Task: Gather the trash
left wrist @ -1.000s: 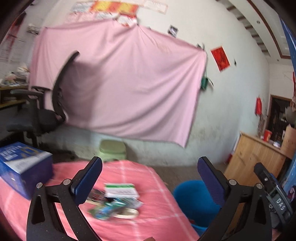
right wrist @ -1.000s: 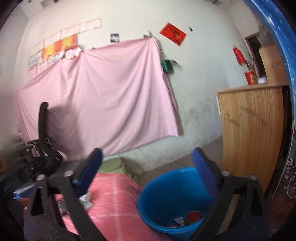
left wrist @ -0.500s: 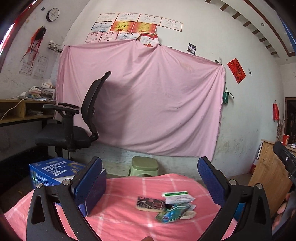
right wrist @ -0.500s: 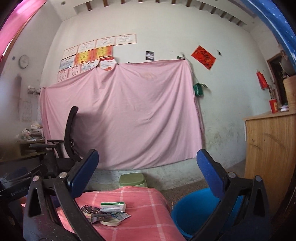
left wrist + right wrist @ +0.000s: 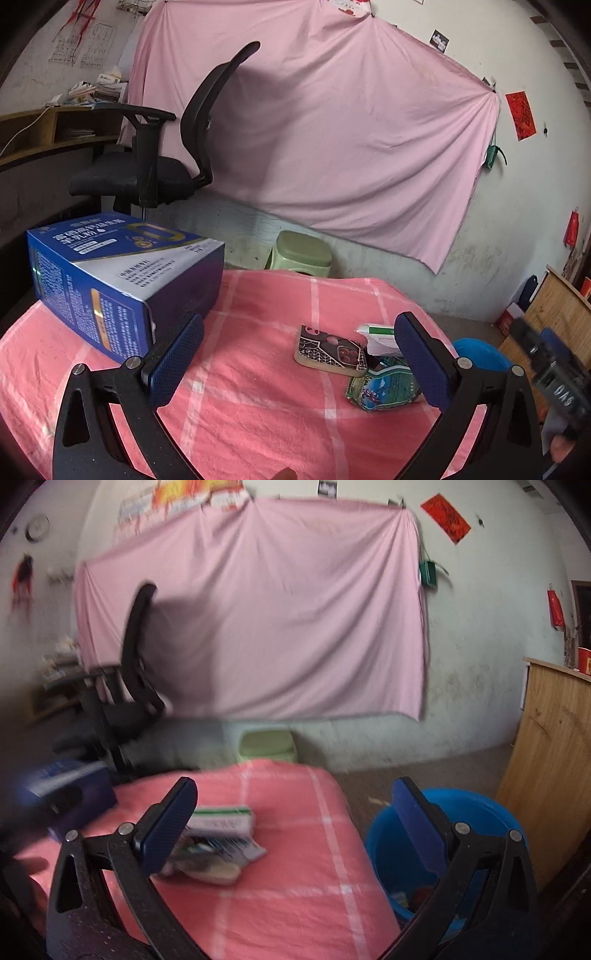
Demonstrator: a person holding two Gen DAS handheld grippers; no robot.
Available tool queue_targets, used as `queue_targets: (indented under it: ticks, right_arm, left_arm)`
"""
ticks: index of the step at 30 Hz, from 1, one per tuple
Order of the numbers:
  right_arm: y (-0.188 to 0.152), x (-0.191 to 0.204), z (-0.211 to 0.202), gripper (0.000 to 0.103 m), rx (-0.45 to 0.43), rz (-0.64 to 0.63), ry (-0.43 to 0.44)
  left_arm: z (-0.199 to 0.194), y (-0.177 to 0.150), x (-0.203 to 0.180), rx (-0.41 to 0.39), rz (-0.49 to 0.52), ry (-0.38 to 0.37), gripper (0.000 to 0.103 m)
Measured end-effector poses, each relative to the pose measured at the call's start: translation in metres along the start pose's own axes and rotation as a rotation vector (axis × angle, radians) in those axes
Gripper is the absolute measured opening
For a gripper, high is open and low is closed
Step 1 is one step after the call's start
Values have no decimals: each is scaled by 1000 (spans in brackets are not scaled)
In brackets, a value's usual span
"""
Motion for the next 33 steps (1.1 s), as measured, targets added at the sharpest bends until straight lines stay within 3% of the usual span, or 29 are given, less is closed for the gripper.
queue_targets:
  ticks: [4, 9, 12, 20, 22, 26, 30, 33]
  right_arm:
    - [-18, -12, 28, 103, 126, 10, -1]
    - [-34, -21, 47, 91, 214, 62, 63]
    - [-36, -19, 53, 84, 240, 74, 99]
    - [-16, 7, 86, 79, 301, 81, 199]
    - [-20, 16, 95, 77, 330, 81, 225]
    - [-32, 23, 102, 61, 380, 61, 232]
    - [-39, 17, 105, 59, 405, 92, 227]
    - [-39, 13, 104, 59, 400, 110, 229]
  left_arm:
    - [16, -7, -13, 62, 28, -2, 100]
    - [40, -17, -35, 123, 186, 18, 99]
    - [59, -22, -35, 186, 228, 24, 94]
    - [95, -38, -19, 373, 170, -56, 94]
    - [101, -42, -18, 399, 165, -66, 94]
    - [106, -44, -21, 424, 181, -59, 94]
    - [116, -51, -31, 461, 275, -7, 94]
    - [121, -57, -36, 470, 322, 4, 86]
Point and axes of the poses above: each gripper's, at about its wrist camera, not at the fingertips, and z roughly the way its jaws point, x to its left, y to its top, the point moved 6 cm from there along z, roughly the way its jaws point, and after that the axes turned 1 degree about z, right-handed, at the moved point
